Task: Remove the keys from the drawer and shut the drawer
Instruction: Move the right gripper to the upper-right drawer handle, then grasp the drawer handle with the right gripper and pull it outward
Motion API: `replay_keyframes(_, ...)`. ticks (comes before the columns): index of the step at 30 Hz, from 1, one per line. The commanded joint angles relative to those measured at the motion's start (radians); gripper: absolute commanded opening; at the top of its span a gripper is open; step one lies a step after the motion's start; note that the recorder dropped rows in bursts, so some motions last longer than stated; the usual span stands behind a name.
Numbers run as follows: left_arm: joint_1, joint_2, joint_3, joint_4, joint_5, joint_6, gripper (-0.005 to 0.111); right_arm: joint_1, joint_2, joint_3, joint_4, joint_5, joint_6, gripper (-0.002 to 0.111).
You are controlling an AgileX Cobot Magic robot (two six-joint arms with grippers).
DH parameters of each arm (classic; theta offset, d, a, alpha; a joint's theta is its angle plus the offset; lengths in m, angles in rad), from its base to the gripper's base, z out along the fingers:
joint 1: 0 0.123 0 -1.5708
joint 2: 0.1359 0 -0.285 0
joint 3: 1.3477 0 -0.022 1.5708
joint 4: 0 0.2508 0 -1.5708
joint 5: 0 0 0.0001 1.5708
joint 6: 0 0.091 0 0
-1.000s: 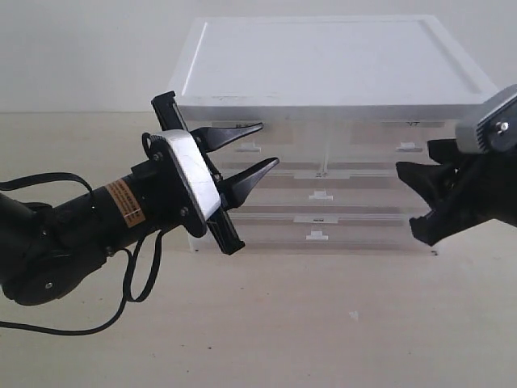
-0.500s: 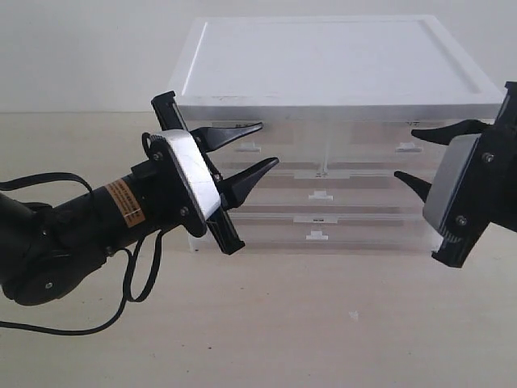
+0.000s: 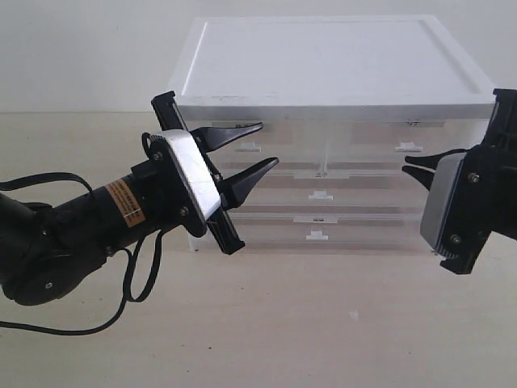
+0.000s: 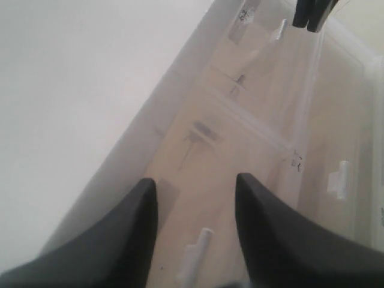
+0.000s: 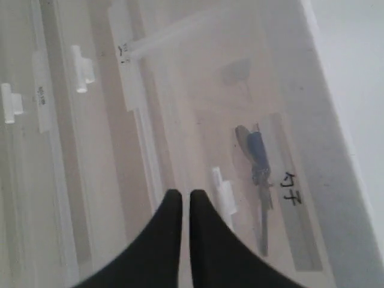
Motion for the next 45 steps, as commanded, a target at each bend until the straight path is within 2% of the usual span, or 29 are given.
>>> replay_keyframes(1, -0.002, 0.003, -0.007, -0.041, -0.008, -0.005, 0.039, -0.002, 0.033, -0.005, 0.039, -0.012, -0.068, 0.001)
replay_keyframes(5, -0.002, 0.003, -0.007, -0.041, -0.008, -0.005, 0.039, 0.011, 0.033, -0.005, 0.014, -0.029, -0.068, 0.001)
replay_keyframes(9, -0.002, 0.003, -0.007, -0.041, -0.008, -0.005, 0.039, 0.095, 0.033, 0.005, 0.046, -0.035, -0.047, 0.004)
replay_keyframes(11, -0.002, 0.003, -0.007, -0.041, -0.008, -0.005, 0.039, 0.123, 0.033, 0.005, 0.16, -0.02, -0.115, 0.019)
replay_keyframes(14, -0.002, 0.003, -0.007, -0.041, -0.008, -0.005, 0.039, 0.127, 0.033, 0.005, 0.349, -0.015, -0.268, 0.054)
replay_keyframes(15, -0.002, 0.003, -0.007, -0.043, -0.008, -0.005, 0.039, 0.127, 0.033, 0.005, 0.366, -0.013, -0.292, 0.061)
replay_keyframes(16, -0.002, 0.003, -0.007, -0.043, -0.008, -0.005, 0.039, 0.127, 0.033, 0.005, 0.366, -0.011, -0.303, 0.061)
replay_keyframes(21, -0.002, 0.003, -0.007, -0.043, -0.008, -0.005, 0.039, 0.127, 0.033, 0.005, 0.39, -0.009, -0.325, 0.039)
replay_keyframes(26, -0.002, 0.003, -0.007, -0.043, -0.008, -0.005, 0.039, 0.127, 0.033, 0.005, 0.493, -0.019, -0.476, 0.027)
replay_keyframes(32, -0.002, 0.003, -0.007, -0.043, -0.008, -0.005, 0.039, 0.127, 0.044, 0.003, 0.533, -0.024, -0.521, 0.027)
replay_keyframes(39, -0.002, 0.003, -0.007, -0.043, -0.008, -0.005, 0.039, 0.127, 0.112, 0.003, 0.556, -0.121, -0.591, 0.026)
replay_keyframes(40, -0.002, 0.003, -0.007, -0.043, -0.008, -0.005, 0.039, 0.127, 0.124, 0.003, 0.583, -0.141, -0.623, 0.024)
replay_keyframes(43, -0.002, 0.003, -0.007, -0.043, -0.008, -0.019, 0.039, 0.127, 0.131, 0.003, 0.677, -0.177, -0.671, 0.0)
replay_keyframes(45, -0.002, 0.003, -0.007, -0.045, -0.008, -0.019, 0.039, 0.127, 0.13, 0.003, 0.671, -0.164, -0.671, 0.0)
